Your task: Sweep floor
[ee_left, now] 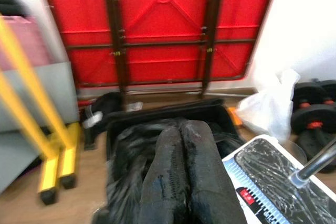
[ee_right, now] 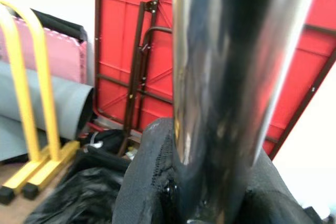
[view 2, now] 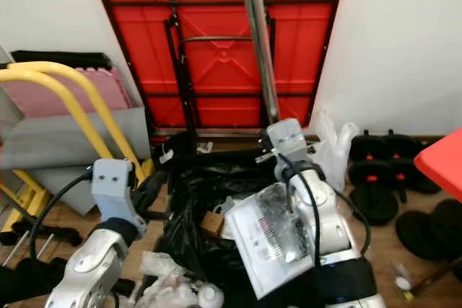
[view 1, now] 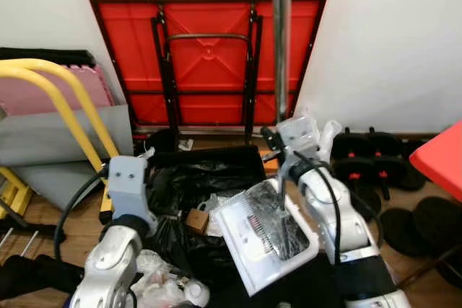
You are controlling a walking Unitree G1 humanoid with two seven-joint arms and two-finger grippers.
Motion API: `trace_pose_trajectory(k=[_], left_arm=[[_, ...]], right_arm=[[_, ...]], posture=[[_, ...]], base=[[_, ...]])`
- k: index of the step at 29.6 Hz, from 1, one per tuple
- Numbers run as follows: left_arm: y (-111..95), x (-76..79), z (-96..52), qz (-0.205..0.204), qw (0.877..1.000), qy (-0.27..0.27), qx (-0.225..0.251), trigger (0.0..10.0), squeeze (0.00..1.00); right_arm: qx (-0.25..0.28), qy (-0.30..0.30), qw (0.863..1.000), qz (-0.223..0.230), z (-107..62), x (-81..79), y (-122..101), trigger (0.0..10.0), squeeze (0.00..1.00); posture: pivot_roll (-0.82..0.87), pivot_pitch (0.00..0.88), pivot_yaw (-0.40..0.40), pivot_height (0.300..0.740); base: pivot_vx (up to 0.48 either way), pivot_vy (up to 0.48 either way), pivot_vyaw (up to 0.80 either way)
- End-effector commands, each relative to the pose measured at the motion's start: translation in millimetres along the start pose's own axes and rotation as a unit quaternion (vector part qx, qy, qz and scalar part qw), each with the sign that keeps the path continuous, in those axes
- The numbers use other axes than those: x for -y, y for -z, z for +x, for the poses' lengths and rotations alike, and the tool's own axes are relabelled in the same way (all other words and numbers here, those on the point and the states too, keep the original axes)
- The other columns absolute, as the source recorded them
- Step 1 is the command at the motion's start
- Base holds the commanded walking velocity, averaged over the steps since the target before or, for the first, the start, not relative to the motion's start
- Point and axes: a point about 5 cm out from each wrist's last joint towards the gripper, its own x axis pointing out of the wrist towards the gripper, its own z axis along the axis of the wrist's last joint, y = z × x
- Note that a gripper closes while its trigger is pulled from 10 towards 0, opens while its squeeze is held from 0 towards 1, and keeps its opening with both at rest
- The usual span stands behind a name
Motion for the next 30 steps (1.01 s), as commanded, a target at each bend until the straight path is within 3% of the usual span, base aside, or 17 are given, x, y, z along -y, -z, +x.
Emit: trace_pose_trajectory(k=[1,14,22,30], left_arm=[[2.5,-1.3,-0.5,0.003,1.000,-0.002,-0.007,10.0,0.00],[2.1,-1.2,-0.5,0.005,1.000,0.001,-0.007,10.0,0.00],[0.6,-1.3,-0.5,0.009,1.000,0.003,0.000,10.0,0.00],[-0.3,-1.5,-1.2,0.014,1.000,0.007,0.002,10.0,0.00]], right_arm=[[0.033,0.008,0.999,0.002,2.2,2.9,-14.4,10.0,0.00],[0.028,0.031,0.999,0.000,4.0,7.8,-13.7,10.0,0.00],[0.018,0.061,0.998,0.000,12.1,20.8,-13.4,10.0,0.00],[0.002,0.077,0.997,0.001,12.8,22.7,-10.6,10.0,0.00]], posture=[[-0.07,0.000,0.012,0.740],[-0.07,0.002,0.016,0.740],[-0.07,0.000,0.017,0.740],[-0.06,0.004,0.020,0.740]], base=[[-0.274,0.000,0.00],[-0.272,0.000,0.00],[0.000,0.000,0.00],[0.000,0.000,0.00]])
